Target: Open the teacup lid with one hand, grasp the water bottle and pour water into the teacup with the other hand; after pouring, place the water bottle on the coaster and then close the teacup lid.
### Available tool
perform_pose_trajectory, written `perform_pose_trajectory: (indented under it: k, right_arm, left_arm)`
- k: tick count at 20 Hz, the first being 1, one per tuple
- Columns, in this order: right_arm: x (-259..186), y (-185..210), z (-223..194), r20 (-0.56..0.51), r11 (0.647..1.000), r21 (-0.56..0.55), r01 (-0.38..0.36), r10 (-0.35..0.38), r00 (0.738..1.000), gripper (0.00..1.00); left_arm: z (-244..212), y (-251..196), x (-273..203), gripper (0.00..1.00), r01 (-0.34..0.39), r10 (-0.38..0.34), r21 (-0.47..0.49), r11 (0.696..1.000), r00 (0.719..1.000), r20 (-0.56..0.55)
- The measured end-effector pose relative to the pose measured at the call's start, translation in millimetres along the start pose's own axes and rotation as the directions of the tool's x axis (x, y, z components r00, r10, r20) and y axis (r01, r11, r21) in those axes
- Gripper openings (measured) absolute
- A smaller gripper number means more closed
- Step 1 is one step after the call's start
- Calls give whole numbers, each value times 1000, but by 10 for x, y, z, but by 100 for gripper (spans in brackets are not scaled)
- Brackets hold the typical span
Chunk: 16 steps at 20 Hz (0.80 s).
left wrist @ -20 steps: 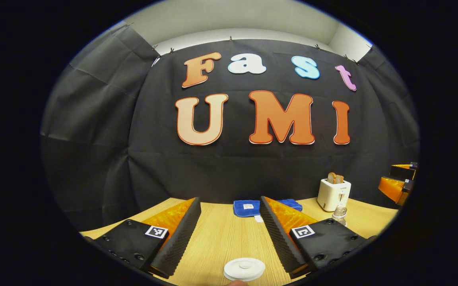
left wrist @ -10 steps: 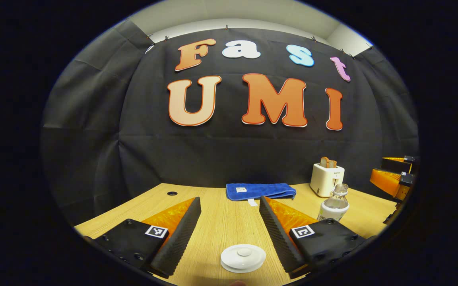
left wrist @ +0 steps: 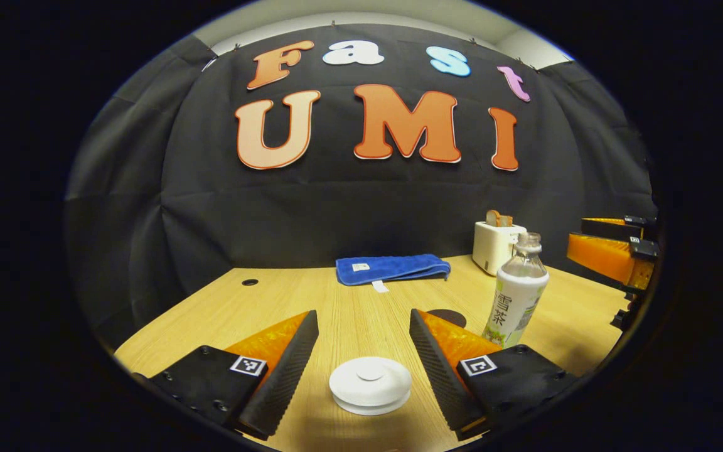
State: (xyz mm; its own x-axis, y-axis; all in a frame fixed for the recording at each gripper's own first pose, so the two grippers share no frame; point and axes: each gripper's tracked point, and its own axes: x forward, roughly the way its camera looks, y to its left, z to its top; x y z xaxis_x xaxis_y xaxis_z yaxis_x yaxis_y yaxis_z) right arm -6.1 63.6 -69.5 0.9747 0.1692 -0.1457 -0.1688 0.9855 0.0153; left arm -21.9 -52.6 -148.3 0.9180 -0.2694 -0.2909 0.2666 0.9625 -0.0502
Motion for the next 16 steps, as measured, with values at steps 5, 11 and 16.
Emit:
perform_pose_trajectory:
  k: [5,11,16]
  right_arm:
    - [12,31,-90,-16,1000,8,-15,15,1000,99]
    - [17,22,-163,-30,1000,1,-15,15,999,99]
    - [21,22,-227,-42,1000,0,-18,18,999,99]
  left_arm:
    - [-352,-46,78,96,18,-16,17,1000,997,-73]
    - [-558,-31,146,82,13,-8,32,999,991,-137]
    - [-581,-12,169,60,3,8,74,997,988,-156]
